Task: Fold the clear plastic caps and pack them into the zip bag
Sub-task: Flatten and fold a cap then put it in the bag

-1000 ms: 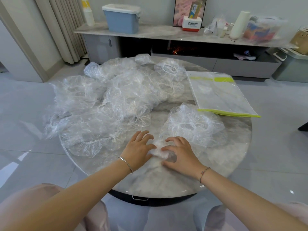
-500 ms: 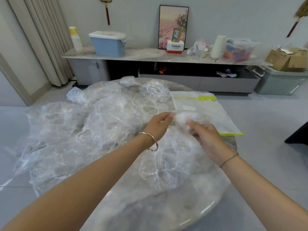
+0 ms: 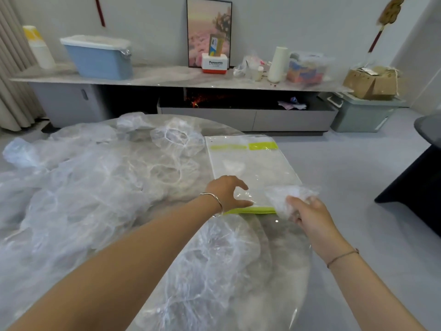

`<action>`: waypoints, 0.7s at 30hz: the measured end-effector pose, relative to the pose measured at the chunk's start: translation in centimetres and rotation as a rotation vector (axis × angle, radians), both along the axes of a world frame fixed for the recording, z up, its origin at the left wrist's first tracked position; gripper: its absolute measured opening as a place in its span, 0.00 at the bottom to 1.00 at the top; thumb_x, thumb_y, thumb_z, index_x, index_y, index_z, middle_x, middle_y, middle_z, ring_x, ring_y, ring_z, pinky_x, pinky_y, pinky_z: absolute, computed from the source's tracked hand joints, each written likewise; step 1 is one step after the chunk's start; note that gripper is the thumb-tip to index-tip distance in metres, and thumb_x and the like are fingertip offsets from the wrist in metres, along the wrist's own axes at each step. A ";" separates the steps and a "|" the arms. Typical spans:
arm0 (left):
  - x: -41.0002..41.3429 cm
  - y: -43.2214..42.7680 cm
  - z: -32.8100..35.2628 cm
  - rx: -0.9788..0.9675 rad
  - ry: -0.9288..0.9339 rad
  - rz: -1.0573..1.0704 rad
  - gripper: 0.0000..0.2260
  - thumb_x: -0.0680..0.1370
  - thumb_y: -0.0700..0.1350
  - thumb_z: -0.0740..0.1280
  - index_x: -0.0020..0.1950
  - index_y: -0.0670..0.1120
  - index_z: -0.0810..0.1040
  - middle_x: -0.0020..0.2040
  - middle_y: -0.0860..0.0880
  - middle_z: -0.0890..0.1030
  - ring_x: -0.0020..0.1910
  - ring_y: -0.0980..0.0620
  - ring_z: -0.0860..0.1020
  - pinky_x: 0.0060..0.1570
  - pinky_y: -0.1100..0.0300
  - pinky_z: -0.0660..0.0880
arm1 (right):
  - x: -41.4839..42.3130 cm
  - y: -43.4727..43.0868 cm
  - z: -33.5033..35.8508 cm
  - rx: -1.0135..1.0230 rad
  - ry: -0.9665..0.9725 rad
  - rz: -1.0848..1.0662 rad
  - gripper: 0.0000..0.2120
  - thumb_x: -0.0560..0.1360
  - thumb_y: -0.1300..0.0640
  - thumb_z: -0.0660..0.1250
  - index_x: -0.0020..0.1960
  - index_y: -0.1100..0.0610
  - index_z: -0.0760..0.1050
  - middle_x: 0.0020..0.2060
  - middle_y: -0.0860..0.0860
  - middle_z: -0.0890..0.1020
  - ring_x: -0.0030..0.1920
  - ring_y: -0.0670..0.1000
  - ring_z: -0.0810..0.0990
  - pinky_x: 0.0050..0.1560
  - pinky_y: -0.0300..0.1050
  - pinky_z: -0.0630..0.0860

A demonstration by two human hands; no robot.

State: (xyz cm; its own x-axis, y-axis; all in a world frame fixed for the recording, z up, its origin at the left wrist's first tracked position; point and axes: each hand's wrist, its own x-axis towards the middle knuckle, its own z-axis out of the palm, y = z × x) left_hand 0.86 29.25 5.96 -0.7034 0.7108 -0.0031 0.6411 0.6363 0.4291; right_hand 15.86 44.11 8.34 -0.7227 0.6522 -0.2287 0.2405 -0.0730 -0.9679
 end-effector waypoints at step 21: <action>0.8 1.1 -3.5 0.438 0.469 0.051 0.11 0.79 0.50 0.55 0.45 0.46 0.72 0.40 0.52 0.75 0.31 0.50 0.72 0.22 0.58 0.68 | -0.7 0.4 -1.6 -0.129 0.083 -0.024 0.08 0.79 0.56 0.62 0.55 0.57 0.76 0.43 0.52 0.81 0.37 0.49 0.76 0.30 0.40 0.71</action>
